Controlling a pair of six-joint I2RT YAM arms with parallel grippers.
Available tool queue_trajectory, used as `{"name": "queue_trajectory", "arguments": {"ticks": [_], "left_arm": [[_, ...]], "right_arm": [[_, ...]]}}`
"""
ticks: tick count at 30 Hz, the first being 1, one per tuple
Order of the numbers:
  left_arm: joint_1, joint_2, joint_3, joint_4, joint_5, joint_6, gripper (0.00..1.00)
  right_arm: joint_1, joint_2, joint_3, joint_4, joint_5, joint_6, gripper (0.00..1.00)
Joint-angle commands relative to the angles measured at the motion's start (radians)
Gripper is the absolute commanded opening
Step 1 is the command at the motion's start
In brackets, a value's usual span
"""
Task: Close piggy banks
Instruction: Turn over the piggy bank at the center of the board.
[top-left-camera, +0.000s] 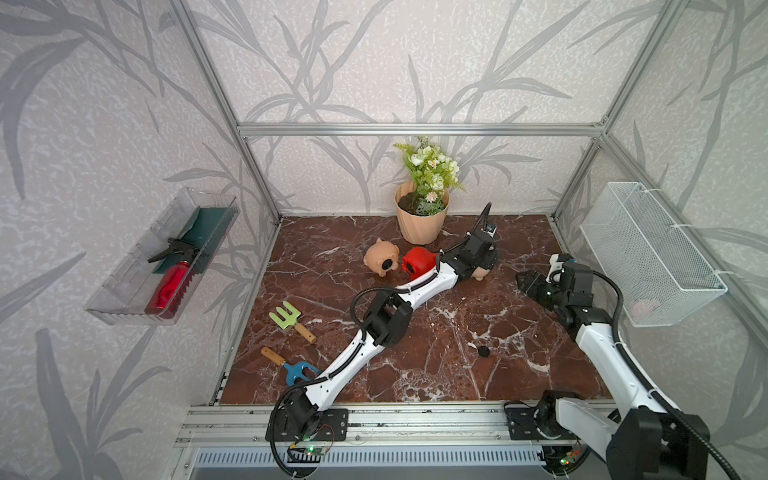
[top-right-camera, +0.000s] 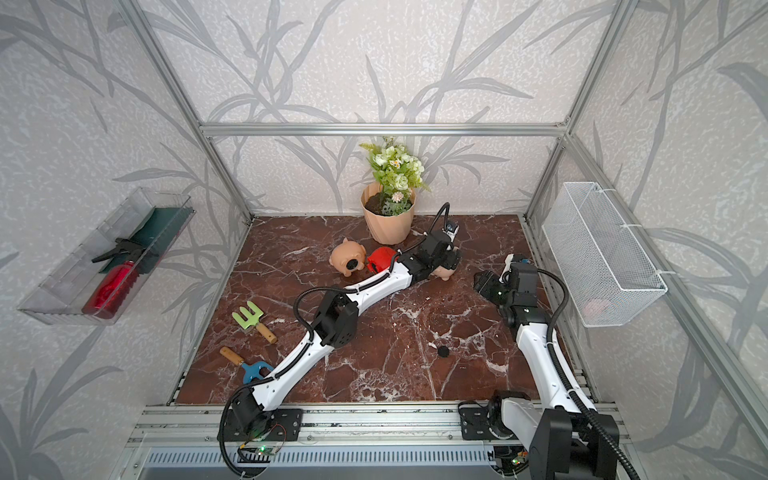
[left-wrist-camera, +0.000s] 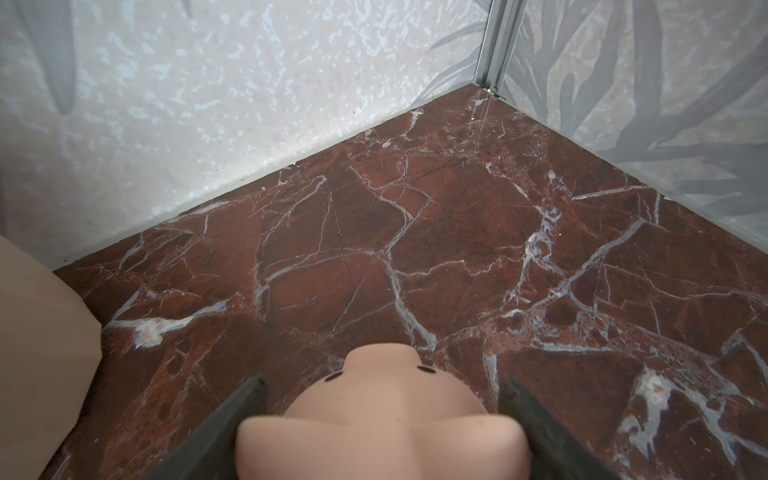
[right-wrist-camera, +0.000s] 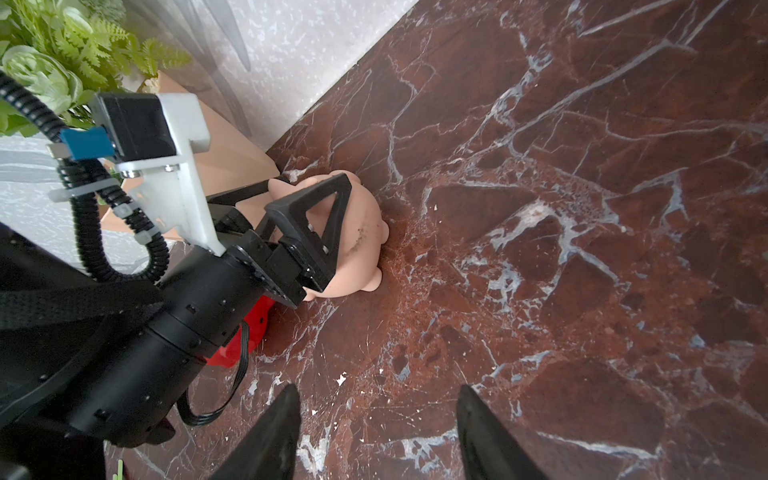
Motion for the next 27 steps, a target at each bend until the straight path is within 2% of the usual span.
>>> {"name": "queue_trajectory", "arguments": {"ticks": [1, 17, 27], "left_arm": [[-0.003, -0.09, -0.107, 0.005, 0.024, -0.012, 0.77], [-0.003, -0.54, -0.826, 0.256, 0.067, -0.189, 0.73], [-0.003, -0.755, -1.152, 0.339, 0.074, -0.278, 0.73]], "right_arm": [[-0.006, 0.004, -0.007, 0.009, -0.015, 0.001, 0.59], [-0.005, -0.014, -0.033, -0.019, -0.065, -0.001, 0.58], [0.001, -0.049, -0.079, -0.057, -0.085, -0.009, 0.58]]}}
